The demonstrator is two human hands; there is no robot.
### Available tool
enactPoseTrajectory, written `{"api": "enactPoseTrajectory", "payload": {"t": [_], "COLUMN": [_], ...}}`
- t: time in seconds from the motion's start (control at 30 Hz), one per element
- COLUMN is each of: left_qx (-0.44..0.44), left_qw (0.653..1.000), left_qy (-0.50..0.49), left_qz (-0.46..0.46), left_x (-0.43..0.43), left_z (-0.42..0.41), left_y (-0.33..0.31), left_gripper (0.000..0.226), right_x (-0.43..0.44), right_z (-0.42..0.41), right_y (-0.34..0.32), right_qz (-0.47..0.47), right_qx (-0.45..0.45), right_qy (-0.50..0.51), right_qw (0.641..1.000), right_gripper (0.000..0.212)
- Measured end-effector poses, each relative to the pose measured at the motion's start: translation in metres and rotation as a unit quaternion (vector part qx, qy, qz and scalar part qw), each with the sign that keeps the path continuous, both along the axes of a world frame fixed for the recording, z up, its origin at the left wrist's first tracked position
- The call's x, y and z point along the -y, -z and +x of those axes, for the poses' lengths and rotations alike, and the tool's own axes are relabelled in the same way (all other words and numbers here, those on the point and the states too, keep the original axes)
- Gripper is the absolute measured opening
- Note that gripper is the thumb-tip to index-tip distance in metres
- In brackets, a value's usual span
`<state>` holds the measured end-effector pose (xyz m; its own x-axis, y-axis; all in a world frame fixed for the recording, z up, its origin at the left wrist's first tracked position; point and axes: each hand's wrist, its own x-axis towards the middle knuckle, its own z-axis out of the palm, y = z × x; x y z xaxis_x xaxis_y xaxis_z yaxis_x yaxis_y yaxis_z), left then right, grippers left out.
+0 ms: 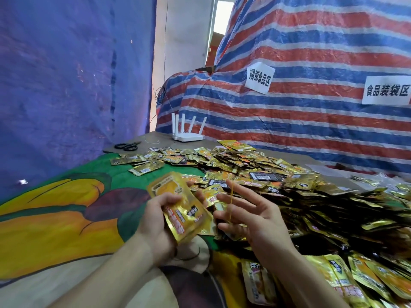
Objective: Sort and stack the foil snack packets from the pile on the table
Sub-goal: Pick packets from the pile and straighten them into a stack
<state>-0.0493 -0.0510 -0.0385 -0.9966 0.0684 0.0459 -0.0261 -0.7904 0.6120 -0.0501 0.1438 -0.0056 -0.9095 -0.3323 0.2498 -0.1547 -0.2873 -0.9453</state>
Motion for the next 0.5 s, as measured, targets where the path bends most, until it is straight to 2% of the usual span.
{"api": "enactPoseTrajectory", "payload": {"t": [0.13, 0.27, 0.4, 0.5], "left_qx": [-0.014, -0.033, -0.035, -0.027], "left_qw": [0.996, 0.993, 0.991, 0.995], "left_qy": [-0.078, -0.108, -0.117, -0.091], "left_qz": [0.036, 0.047, 0.050, 0.041], "left_x": [0.006, -0.003, -0.017, -0.025], "left_z": [0.001, 0.002, 0.002, 0.006], "left_y": [-0.002, -0.006, -0.009, -0.009], "left_gripper": [0.047, 0.040, 0.039, 0.039], "right_x": [0.011, 0.032, 0.043, 0.042], "right_z": [0.006, 0.019, 0.024, 0.025], "right_y": [0.009, 0.018, 0.022, 0.024], "right_qz": [0.051, 0.037, 0.065, 0.037], "right_qx": [-0.011, -0.014, -0.089, -0.106], "right_qy": [0.032, 0.006, 0.065, 0.073], "right_qw": [0.998, 0.999, 0.992, 0.991], "right_gripper": [0.060, 0.072, 0.065, 0.064]}}
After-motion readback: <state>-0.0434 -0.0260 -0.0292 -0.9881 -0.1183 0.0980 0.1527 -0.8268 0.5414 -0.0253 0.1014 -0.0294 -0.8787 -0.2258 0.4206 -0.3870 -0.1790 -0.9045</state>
